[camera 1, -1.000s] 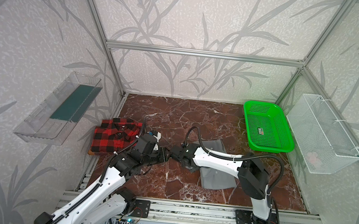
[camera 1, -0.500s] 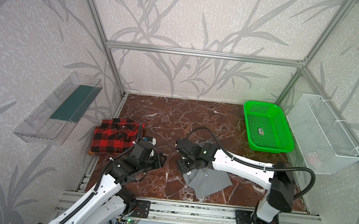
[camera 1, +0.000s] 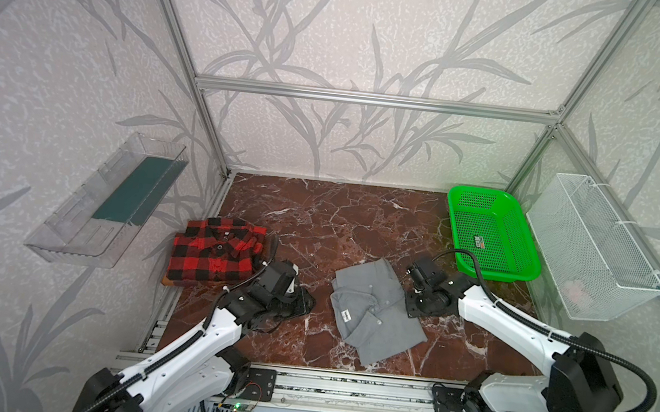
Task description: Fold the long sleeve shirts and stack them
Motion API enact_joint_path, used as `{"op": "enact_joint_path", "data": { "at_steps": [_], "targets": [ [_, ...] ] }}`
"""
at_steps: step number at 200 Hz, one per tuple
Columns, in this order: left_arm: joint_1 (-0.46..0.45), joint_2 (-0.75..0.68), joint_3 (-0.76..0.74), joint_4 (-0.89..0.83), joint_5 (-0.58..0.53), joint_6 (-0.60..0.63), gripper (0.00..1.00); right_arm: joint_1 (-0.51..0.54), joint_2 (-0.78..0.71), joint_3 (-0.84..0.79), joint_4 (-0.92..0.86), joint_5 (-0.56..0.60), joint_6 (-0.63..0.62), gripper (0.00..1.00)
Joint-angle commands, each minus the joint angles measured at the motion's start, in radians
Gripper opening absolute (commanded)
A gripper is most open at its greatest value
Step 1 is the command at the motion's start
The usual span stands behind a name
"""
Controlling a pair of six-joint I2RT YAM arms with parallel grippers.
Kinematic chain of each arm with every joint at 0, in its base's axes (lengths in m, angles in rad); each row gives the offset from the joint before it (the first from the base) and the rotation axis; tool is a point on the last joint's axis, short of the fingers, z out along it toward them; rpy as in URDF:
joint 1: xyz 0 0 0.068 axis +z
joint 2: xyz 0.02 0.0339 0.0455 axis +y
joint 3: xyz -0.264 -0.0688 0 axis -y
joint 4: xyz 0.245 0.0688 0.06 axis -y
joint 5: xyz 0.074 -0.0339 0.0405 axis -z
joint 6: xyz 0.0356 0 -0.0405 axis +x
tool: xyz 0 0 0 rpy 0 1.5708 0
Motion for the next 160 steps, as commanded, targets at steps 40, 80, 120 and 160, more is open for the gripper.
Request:
{"op": "enact_joint_path", "data": {
  "at_steps": [40, 80, 120, 160],
  "targets": [
    [-0.019, 0.238, 0.059, 0.210, 0.031, -0.006, 0.40, 0.015, 0.012, -0.141, 0.122, -0.176, 0.071, 0.40],
    [-0.014, 0.413, 0.253, 0.151, 0.063, 0.057, 0.39, 0.169, -0.050, -0.212, 0.228, -0.224, 0.254, 0.39],
    [0.010, 0.410, 0.466, -0.018, -0.033, 0.138, 0.39, 0.359, 0.028, -0.229, 0.457, -0.256, 0.471, 0.37],
    [0.041, 0.340, 0.602, -0.237, -0.113, 0.224, 0.40, 0.585, 0.205, -0.065, 0.659, -0.217, 0.574, 0.40]
  ]
}}
